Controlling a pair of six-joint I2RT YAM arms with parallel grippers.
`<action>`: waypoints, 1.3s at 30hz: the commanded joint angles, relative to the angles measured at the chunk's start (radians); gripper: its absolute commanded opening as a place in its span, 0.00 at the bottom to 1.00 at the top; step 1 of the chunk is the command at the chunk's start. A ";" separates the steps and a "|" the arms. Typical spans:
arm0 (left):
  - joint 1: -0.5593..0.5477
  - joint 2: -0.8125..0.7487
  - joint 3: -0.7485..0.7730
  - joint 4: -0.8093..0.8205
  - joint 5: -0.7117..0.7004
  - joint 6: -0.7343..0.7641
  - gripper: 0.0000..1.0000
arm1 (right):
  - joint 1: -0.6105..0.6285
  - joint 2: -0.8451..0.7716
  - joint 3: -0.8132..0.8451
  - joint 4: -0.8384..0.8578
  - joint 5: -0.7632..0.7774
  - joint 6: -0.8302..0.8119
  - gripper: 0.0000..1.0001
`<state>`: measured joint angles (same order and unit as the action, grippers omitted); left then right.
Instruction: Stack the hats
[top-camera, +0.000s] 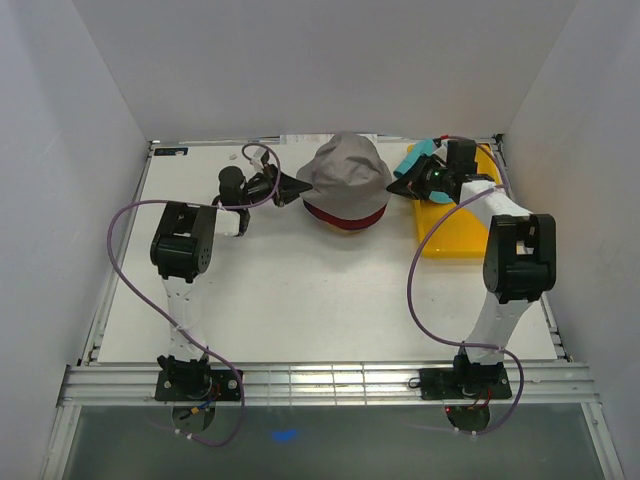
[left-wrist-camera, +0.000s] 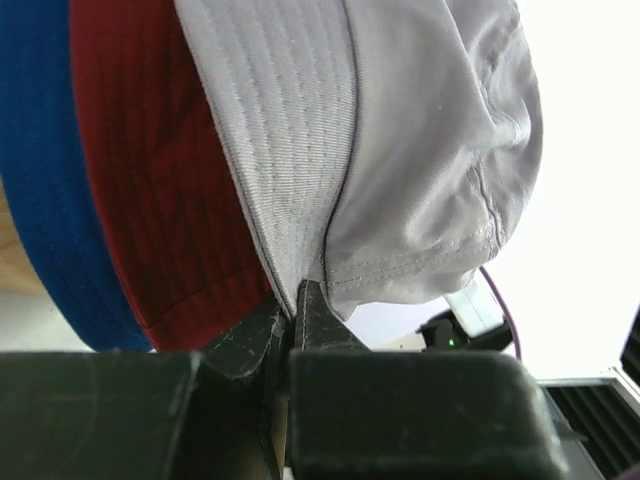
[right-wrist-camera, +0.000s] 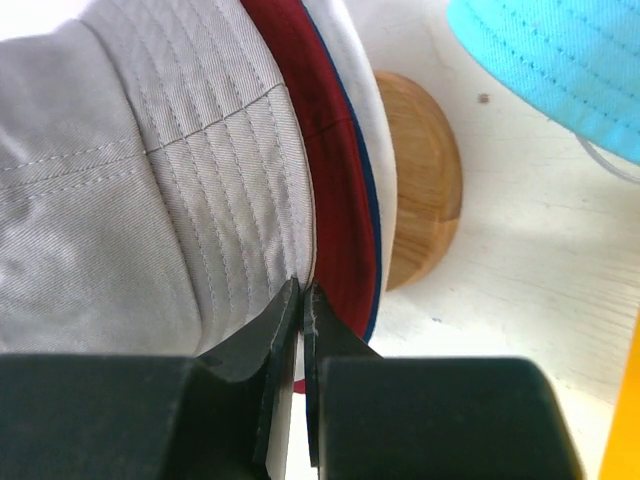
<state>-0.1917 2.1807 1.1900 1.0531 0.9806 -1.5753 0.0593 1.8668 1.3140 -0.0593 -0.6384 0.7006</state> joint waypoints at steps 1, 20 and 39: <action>0.034 -0.073 0.022 -0.223 -0.082 0.122 0.00 | -0.015 0.051 0.082 -0.201 0.201 -0.160 0.08; 0.041 -0.194 -0.050 -0.630 -0.195 0.388 0.20 | 0.008 0.130 0.283 -0.376 0.272 -0.289 0.08; 0.043 -0.296 0.080 -0.737 -0.244 0.474 0.55 | 0.022 0.209 0.528 -0.369 0.083 -0.326 0.08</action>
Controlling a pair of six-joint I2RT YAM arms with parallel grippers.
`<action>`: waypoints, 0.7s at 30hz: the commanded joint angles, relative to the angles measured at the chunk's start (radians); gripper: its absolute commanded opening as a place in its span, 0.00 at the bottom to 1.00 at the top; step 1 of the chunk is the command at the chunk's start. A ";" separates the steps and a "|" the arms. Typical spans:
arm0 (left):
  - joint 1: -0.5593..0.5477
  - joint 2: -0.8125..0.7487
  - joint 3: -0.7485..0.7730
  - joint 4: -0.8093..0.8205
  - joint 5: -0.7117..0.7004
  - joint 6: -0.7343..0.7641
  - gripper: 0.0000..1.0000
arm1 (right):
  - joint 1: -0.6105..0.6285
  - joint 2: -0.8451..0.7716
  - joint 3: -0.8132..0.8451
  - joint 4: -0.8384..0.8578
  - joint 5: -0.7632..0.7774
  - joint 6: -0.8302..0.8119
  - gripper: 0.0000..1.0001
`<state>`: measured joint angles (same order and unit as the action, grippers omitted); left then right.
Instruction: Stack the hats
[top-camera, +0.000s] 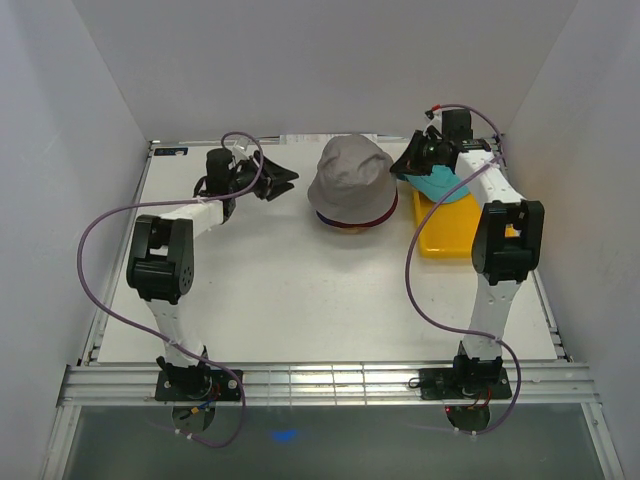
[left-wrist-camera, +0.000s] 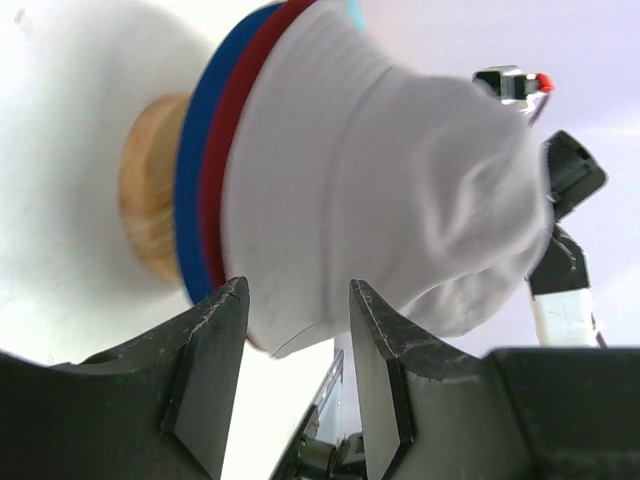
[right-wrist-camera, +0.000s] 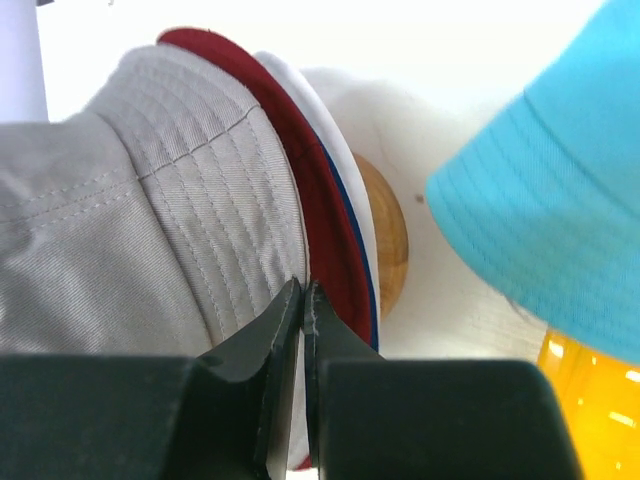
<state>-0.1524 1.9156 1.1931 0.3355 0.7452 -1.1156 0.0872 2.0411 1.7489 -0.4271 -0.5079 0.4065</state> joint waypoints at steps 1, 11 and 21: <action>0.005 -0.006 0.089 -0.020 -0.009 0.007 0.55 | 0.000 0.040 0.103 -0.007 -0.053 -0.035 0.08; 0.001 0.057 0.128 -0.030 -0.012 -0.018 0.59 | 0.031 0.128 0.189 -0.053 -0.081 -0.048 0.08; -0.035 0.059 0.102 -0.027 -0.013 -0.020 0.59 | 0.055 0.140 0.153 -0.048 -0.078 -0.060 0.08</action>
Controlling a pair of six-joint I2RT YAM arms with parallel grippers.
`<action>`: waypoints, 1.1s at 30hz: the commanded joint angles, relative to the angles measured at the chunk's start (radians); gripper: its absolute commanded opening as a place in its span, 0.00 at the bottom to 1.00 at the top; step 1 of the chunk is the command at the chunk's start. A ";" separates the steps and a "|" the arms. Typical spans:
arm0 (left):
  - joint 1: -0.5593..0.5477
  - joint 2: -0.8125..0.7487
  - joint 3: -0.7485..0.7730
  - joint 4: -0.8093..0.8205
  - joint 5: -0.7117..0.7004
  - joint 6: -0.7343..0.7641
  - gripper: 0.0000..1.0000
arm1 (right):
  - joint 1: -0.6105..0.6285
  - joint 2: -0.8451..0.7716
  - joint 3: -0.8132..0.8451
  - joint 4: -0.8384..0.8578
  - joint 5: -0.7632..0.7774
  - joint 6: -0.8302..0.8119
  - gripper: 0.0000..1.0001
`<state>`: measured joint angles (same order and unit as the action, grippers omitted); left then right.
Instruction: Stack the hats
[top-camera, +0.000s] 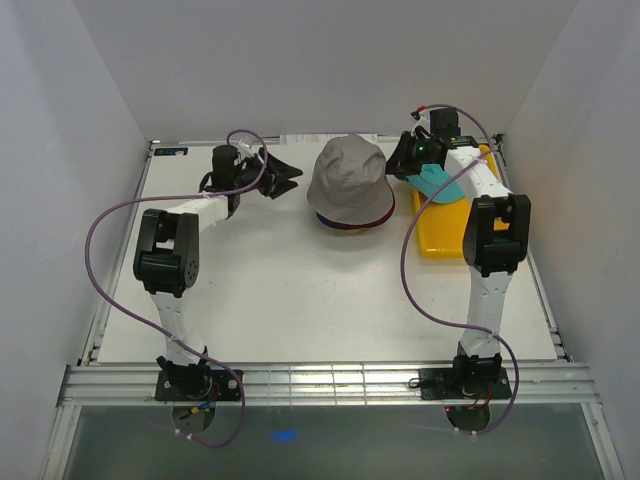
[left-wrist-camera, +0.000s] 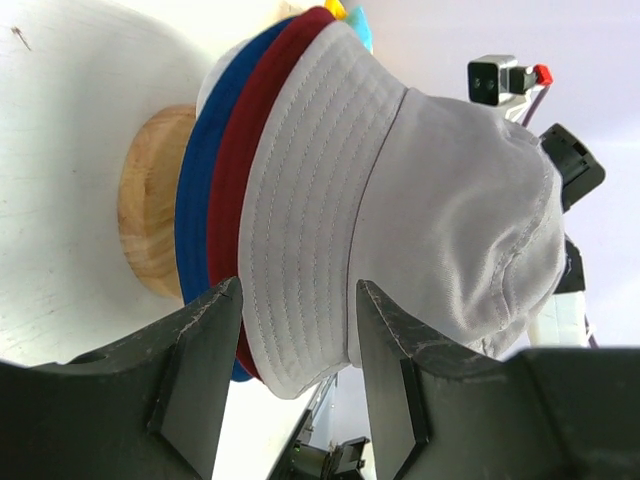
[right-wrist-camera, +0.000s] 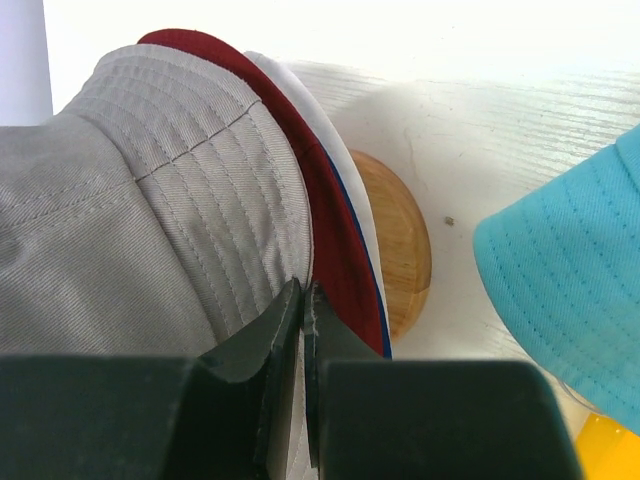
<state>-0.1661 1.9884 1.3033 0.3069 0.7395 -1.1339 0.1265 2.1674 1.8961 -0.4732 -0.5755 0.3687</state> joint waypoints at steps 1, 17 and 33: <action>-0.024 -0.020 -0.013 -0.002 -0.011 0.000 0.59 | 0.018 0.014 0.003 0.001 -0.012 -0.025 0.08; -0.050 -0.079 -0.095 0.003 -0.048 -0.041 0.60 | 0.019 -0.052 -0.118 0.045 -0.001 -0.036 0.08; -0.053 -0.120 -0.111 0.058 -0.026 -0.132 0.61 | 0.021 -0.073 -0.108 0.038 0.017 -0.040 0.08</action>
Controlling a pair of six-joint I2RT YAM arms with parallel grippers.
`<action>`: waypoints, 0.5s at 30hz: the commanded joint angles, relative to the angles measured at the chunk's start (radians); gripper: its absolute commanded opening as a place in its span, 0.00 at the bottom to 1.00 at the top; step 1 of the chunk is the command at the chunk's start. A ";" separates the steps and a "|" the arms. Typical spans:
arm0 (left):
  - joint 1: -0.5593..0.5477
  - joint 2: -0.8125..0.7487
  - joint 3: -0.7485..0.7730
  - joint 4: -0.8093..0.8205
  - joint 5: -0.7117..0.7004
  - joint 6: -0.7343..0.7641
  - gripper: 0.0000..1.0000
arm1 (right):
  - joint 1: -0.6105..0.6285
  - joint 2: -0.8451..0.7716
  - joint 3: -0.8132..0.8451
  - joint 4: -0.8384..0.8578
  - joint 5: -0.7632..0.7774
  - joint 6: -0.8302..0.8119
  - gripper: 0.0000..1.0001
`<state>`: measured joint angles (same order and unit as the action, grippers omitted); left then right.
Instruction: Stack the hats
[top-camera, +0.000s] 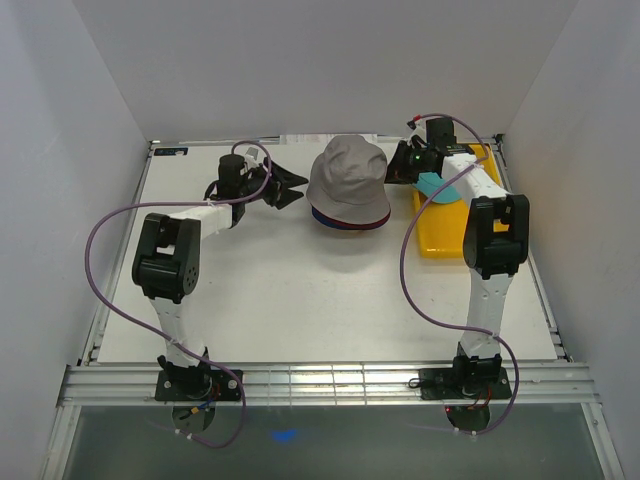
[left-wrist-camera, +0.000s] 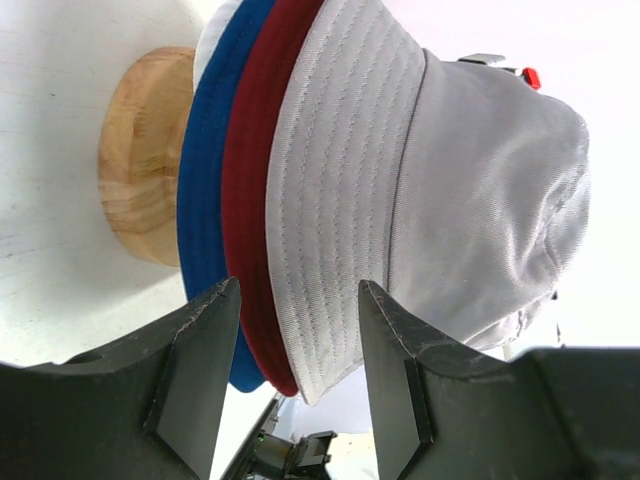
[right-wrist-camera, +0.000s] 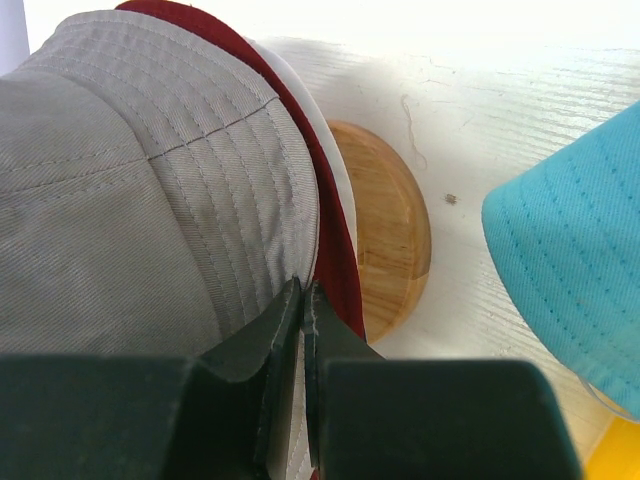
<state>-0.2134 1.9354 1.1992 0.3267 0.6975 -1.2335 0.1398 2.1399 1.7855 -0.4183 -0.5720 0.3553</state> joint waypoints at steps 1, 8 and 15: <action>-0.006 -0.069 -0.010 0.041 0.016 -0.037 0.61 | 0.007 -0.048 0.002 -0.017 0.014 -0.027 0.08; -0.017 -0.066 -0.062 0.124 0.020 -0.098 0.61 | 0.007 -0.049 -0.003 -0.016 0.015 -0.026 0.08; -0.030 -0.059 -0.087 0.212 0.016 -0.159 0.61 | 0.007 -0.057 -0.014 -0.014 0.017 -0.027 0.08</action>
<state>-0.2363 1.9354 1.1267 0.4618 0.7067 -1.3560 0.1398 2.1387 1.7847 -0.4179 -0.5713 0.3550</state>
